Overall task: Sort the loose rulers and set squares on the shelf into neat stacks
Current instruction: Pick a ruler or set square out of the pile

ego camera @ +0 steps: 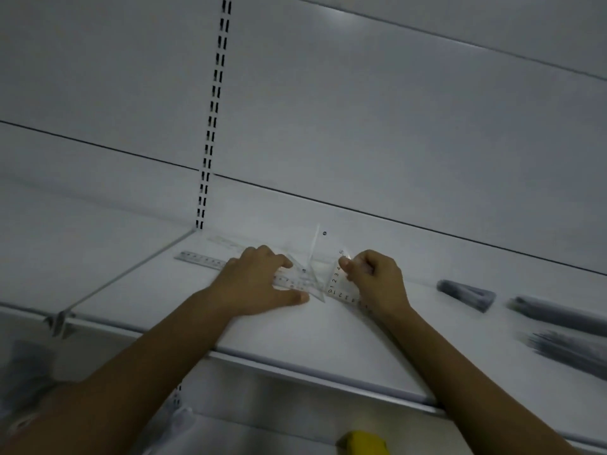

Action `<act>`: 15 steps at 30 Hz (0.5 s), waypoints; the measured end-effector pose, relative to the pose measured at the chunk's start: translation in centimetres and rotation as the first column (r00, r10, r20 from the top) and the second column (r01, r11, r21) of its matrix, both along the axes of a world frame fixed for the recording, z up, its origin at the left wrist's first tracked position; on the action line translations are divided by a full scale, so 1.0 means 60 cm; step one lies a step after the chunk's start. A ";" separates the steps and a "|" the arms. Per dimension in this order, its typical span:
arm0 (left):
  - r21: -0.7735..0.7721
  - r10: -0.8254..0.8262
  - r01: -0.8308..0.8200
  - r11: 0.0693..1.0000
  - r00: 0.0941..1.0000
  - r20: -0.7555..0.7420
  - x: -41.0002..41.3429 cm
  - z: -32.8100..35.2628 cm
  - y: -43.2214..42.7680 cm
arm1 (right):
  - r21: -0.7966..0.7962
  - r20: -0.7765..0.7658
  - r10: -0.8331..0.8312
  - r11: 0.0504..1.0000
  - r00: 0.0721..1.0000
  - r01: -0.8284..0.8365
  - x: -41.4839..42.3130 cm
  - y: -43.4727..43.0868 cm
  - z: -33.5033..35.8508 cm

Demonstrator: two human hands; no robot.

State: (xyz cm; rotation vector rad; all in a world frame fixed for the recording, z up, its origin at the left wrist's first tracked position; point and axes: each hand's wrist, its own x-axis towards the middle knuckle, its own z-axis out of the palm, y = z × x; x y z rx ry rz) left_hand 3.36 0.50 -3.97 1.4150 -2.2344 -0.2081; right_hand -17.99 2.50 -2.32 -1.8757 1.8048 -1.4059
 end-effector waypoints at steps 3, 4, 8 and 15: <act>-0.027 -0.036 0.038 0.999 0.998 0.042 -0.019 0.007 0.001 | -0.043 0.070 0.061 0.997 0.996 -0.058 0.011 0.000 0.000; 0.000 -0.057 0.057 0.998 0.998 -0.005 -0.033 0.017 0.001 | -0.052 0.108 0.100 0.994 0.989 -0.095 0.014 0.000 0.002; 0.075 -0.129 0.169 0.983 0.917 -0.377 -0.101 0.058 -0.011 | -0.029 0.381 0.222 0.973 0.898 -0.228 0.013 0.006 0.016; -0.207 -0.150 0.072 0.976 0.909 -0.390 -0.124 0.041 -0.025 | -0.001 0.620 0.199 0.967 0.759 -0.254 0.010 0.005 0.020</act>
